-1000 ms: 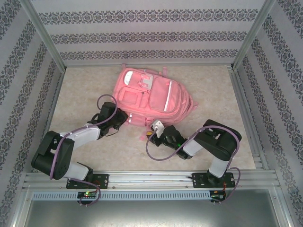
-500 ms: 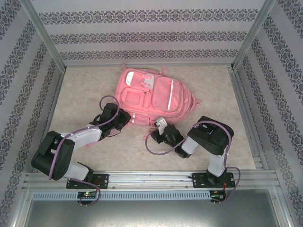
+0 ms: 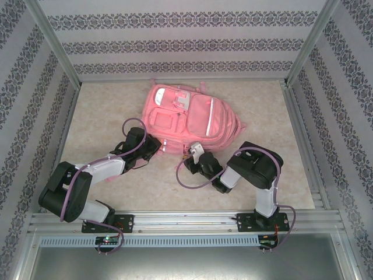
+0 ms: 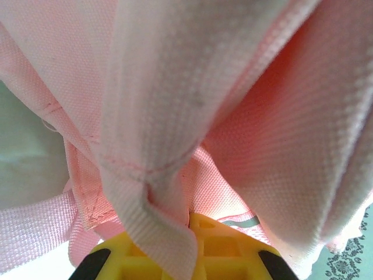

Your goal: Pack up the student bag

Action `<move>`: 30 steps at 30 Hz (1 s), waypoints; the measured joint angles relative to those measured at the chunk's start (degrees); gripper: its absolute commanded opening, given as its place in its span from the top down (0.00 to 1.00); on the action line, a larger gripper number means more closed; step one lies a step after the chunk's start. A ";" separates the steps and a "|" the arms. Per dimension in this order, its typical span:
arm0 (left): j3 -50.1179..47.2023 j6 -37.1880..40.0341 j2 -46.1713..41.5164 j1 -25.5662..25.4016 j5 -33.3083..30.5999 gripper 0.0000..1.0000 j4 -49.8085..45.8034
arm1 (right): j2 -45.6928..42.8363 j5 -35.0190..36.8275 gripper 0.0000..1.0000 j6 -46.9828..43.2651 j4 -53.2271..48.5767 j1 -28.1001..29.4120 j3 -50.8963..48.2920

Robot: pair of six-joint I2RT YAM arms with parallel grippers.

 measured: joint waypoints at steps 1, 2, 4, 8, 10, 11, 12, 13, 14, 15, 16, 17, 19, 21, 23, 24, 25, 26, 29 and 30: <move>-0.15 -0.09 0.00 0.00 -0.04 1.00 0.22 | 0.31 0.33 0.66 0.00 0.33 0.00 0.22; -0.24 -0.11 0.00 0.00 -0.15 1.00 0.42 | 0.66 0.61 0.68 0.00 0.48 0.00 0.55; -0.39 -0.13 0.00 0.02 -0.37 1.00 0.83 | 1.14 0.85 0.72 0.00 0.74 -0.31 1.05; -0.59 -0.13 0.02 0.00 -0.55 1.00 1.25 | 1.49 1.07 0.81 0.17 0.72 -0.74 1.68; -0.68 -0.15 0.02 0.00 -0.52 1.00 1.46 | 1.66 0.94 0.88 0.07 0.85 -0.74 1.75; -0.76 -0.15 0.02 0.02 -0.46 1.00 1.66 | 1.75 0.63 0.92 0.09 0.92 -0.74 1.92; -0.92 -0.17 0.02 0.00 -0.42 1.00 2.01 | 1.79 0.50 0.97 -0.11 1.14 -0.70 2.12; -1.07 -0.17 0.02 0.00 -0.44 1.00 2.29 | 1.79 0.35 1.00 0.00 1.22 -0.70 2.23; -1.25 -0.20 0.02 0.02 -0.44 1.00 2.58 | 1.79 0.11 1.00 -0.24 1.38 -0.72 2.29; -1.36 -0.20 0.02 0.02 -0.44 1.00 2.69 | 1.79 0.07 1.00 -0.11 1.40 -0.72 2.27; -1.38 -0.20 0.02 0.04 -0.42 1.00 2.71 | 1.79 0.09 1.00 -0.17 1.40 -0.72 2.27; -1.40 -0.20 0.02 0.09 -0.31 1.00 2.73 | 1.79 0.11 1.00 -0.20 1.40 -0.72 2.23; -1.44 -0.17 0.02 0.46 0.09 1.00 2.73 | 1.68 0.11 1.00 -0.20 1.44 -0.70 1.95; -1.60 -0.13 -0.11 1.14 0.92 1.00 2.73 | 1.05 0.11 1.00 -0.22 1.40 -0.70 1.25; -1.95 -0.09 -0.63 1.88 1.97 1.00 2.71 | -0.28 0.22 1.00 -0.24 1.31 -0.70 0.09; -2.12 -0.07 -1.05 2.32 2.60 1.00 2.67 | -1.03 0.37 1.00 -0.24 1.27 -0.70 -0.57; -2.29 -0.02 -1.38 2.67 3.06 1.00 2.67 | -1.57 0.48 1.00 -0.24 1.27 -0.70 -1.14; -2.47 0.09 -1.77 3.10 3.67 1.00 2.64 | -2.19 0.55 1.00 -0.26 1.31 -0.70 -1.79; -2.78 0.37 -2.43 4.20 4.92 1.00 2.12 | -3.58 0.74 1.00 -0.33 1.22 -0.74 -3.48; -2.84 0.46 -2.58 4.52 5.16 1.00 1.95 | -4.09 1.03 1.00 -0.42 1.07 -0.76 -4.02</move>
